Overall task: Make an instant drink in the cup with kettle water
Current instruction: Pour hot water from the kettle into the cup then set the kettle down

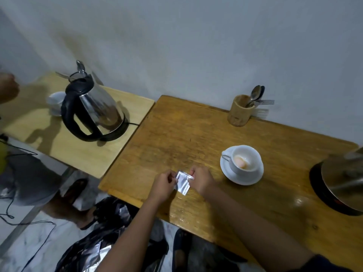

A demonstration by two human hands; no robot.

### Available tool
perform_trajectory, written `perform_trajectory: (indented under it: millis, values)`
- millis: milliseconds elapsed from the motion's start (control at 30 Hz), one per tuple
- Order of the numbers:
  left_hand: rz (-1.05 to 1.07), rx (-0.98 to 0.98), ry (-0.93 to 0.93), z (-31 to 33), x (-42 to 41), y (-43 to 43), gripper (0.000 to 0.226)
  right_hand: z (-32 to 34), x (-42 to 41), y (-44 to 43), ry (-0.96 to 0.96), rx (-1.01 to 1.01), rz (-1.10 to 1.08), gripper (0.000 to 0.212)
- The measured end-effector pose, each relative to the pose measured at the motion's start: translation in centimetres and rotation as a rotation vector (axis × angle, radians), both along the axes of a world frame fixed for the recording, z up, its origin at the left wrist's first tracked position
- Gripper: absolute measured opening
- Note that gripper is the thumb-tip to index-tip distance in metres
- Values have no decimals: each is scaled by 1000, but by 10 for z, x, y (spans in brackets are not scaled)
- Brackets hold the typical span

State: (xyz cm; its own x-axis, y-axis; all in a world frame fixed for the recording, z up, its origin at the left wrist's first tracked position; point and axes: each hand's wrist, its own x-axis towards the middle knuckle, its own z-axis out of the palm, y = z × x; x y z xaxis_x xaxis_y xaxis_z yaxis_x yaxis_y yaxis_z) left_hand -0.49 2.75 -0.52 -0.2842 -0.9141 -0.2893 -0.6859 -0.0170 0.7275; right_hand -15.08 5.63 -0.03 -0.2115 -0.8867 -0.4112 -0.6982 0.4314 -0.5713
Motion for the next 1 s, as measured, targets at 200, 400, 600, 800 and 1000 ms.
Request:
perform_trajectory:
  millis: [200, 400, 600, 800, 1000]
  values:
    - [-6, -30, -34, -6, -5, 4, 18, -12, 2, 10, 57, -110, 61, 14]
    - [-65, -57, -113, -8, -10, 8, 30, -15, 2, 16, 166, -154, 148, 19]
    - [-58, -158, -237, 1, -25, 7, 27, -1, -9, 24, 69, -182, 131, 27]
    - [-83, -214, -38, 24, -81, -16, 21, 93, -72, 26, -54, -597, -204, 18]
    - [-210, -170, 135, 31, -148, -14, 28, 194, -194, 79, 177, -1008, -625, 14]
